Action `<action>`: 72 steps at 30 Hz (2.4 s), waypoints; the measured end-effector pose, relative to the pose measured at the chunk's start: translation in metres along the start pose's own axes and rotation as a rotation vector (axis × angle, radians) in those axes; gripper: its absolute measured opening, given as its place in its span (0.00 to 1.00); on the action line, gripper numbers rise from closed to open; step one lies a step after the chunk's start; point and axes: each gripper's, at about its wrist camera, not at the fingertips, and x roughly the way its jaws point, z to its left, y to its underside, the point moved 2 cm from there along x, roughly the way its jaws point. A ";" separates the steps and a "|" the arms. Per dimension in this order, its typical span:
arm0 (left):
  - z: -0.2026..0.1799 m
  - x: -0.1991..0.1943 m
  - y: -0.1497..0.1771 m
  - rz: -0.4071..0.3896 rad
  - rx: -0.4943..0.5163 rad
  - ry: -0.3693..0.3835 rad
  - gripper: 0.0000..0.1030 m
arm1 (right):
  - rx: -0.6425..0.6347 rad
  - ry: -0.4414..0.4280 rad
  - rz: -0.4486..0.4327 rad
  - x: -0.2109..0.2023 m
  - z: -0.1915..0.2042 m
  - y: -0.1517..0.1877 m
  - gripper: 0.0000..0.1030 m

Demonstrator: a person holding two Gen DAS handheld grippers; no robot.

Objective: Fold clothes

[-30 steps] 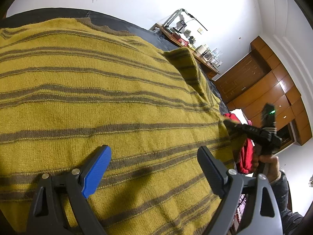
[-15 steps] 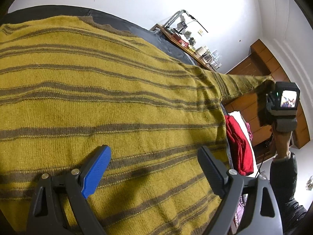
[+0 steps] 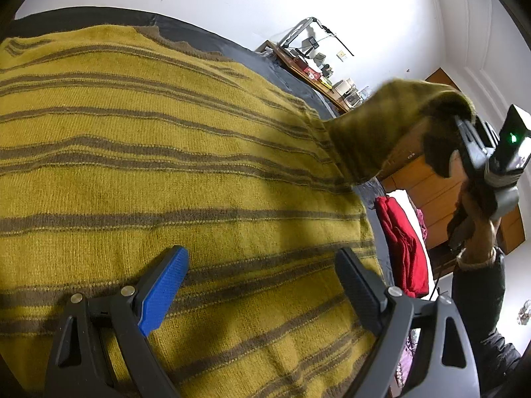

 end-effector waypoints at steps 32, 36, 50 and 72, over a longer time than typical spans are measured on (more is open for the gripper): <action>0.000 -0.006 0.002 -0.010 -0.115 0.041 0.89 | 0.222 -1.083 0.234 -0.087 0.057 0.076 0.96; 0.001 -0.014 0.000 -0.060 -0.099 -0.015 0.89 | 0.500 -1.147 0.385 -0.053 0.049 0.099 0.96; 0.014 -0.021 -0.003 -0.090 -0.139 -0.071 0.90 | 0.861 -1.390 0.592 -0.013 0.091 0.114 0.96; 0.015 -0.027 -0.003 -0.117 -0.149 -0.077 0.90 | 1.282 -1.371 0.657 0.041 0.097 0.148 0.96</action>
